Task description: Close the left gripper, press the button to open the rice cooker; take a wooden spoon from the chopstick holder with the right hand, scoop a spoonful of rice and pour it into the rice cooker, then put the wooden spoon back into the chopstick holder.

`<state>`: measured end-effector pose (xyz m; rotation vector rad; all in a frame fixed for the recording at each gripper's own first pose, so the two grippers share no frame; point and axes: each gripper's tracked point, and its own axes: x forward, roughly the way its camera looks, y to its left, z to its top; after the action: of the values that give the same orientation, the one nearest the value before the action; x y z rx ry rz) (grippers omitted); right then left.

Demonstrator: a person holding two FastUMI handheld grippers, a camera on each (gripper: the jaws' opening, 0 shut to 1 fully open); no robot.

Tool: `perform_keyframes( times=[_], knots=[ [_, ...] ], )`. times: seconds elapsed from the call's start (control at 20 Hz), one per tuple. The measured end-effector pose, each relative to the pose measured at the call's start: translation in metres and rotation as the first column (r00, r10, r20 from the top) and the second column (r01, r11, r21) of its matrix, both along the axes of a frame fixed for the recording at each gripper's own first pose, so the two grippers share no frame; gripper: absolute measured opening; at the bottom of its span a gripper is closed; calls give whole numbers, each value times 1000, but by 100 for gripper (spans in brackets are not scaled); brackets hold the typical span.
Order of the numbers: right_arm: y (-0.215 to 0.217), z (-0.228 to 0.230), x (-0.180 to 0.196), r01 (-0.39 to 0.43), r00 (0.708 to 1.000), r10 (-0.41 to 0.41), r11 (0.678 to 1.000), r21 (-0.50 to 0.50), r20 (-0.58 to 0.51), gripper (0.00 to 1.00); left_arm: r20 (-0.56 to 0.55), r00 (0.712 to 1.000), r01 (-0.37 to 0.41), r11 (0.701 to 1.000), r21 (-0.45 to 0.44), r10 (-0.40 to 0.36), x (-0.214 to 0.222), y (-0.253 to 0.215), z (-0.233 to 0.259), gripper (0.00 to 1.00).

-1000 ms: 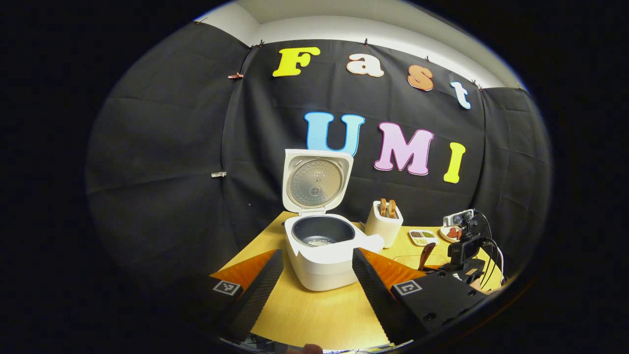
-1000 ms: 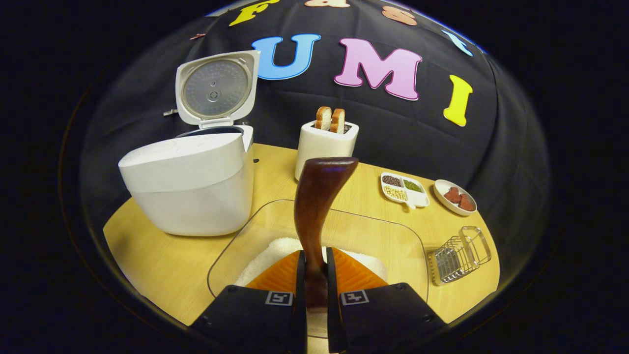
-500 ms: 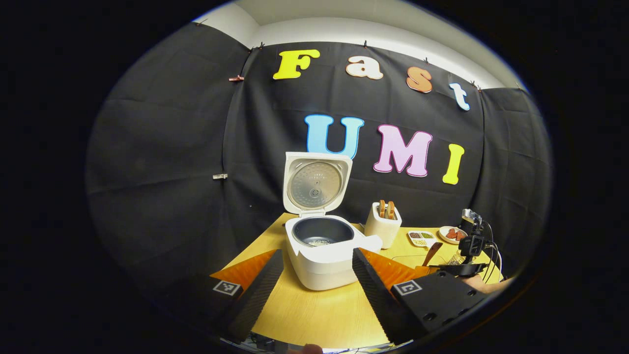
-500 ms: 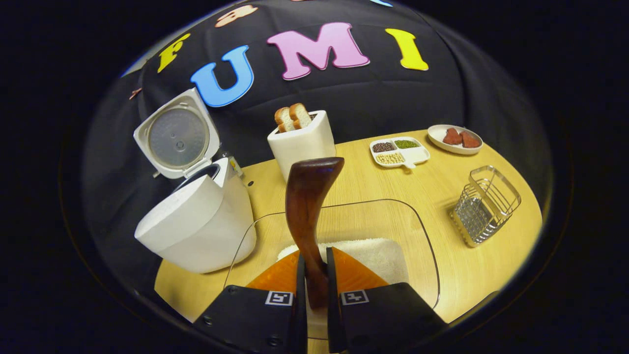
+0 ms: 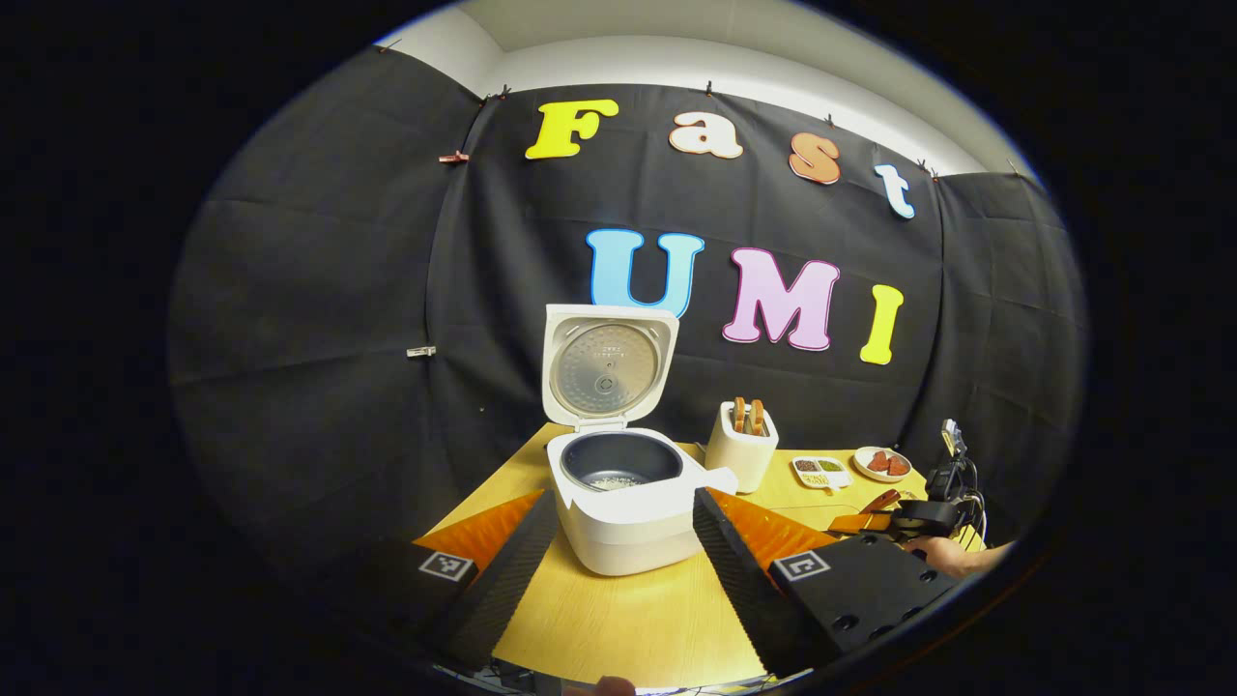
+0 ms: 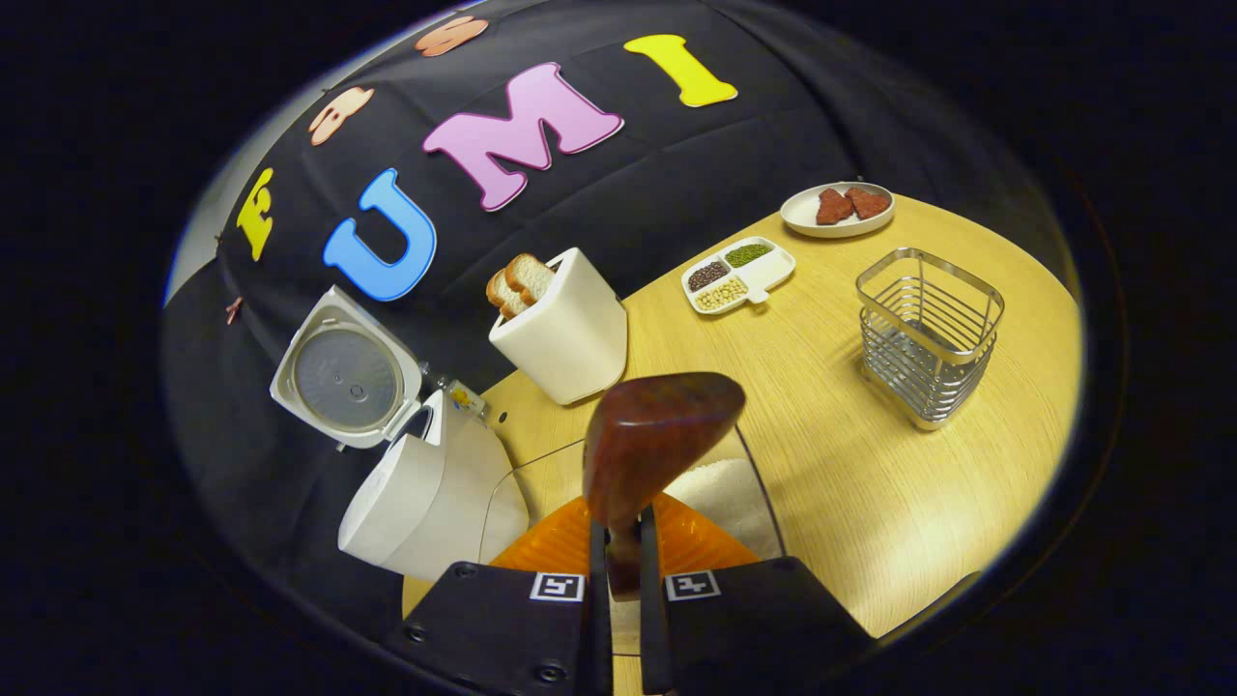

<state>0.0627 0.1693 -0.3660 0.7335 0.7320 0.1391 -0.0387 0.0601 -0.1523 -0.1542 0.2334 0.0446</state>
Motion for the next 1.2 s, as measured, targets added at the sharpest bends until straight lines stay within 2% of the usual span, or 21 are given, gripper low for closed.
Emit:
perform_keyframes(
  times=[0.15, 0.4, 0.55, 0.6, 0.95, 1.2],
  knots=[
    [-14, 2, 3, 27, 1000, -27, 999, 26, 7, 16, 5, 1000, 9, 1000, -8, -9, 5, -1, 2, 97],
    [-22, 30, 5, 66, 998, -66, 988, 140, -1, 16, 3, 1000, 23, 1000, -8, -23, 12, -4, -1, 97],
    [-23, 49, 9, 69, 997, -71, 986, 154, 12, 16, 6, 1000, 28, 1000, -12, -28, 14, -2, 0, 97],
    [-24, 58, 11, 76, 997, -80, 984, 164, 15, 12, 7, 1000, 29, 1000, -11, -29, 15, 0, -1, 97],
    [-8, 144, 28, 109, 987, -136, 957, 267, 84, 12, 5, 999, 44, 999, -17, -44, 22, 1, -3, 97],
    [35, 214, 45, 55, 982, -113, 939, 339, 153, 12, -6, 999, 51, 998, -30, -51, 26, 0, -10, 97]
  ],
)
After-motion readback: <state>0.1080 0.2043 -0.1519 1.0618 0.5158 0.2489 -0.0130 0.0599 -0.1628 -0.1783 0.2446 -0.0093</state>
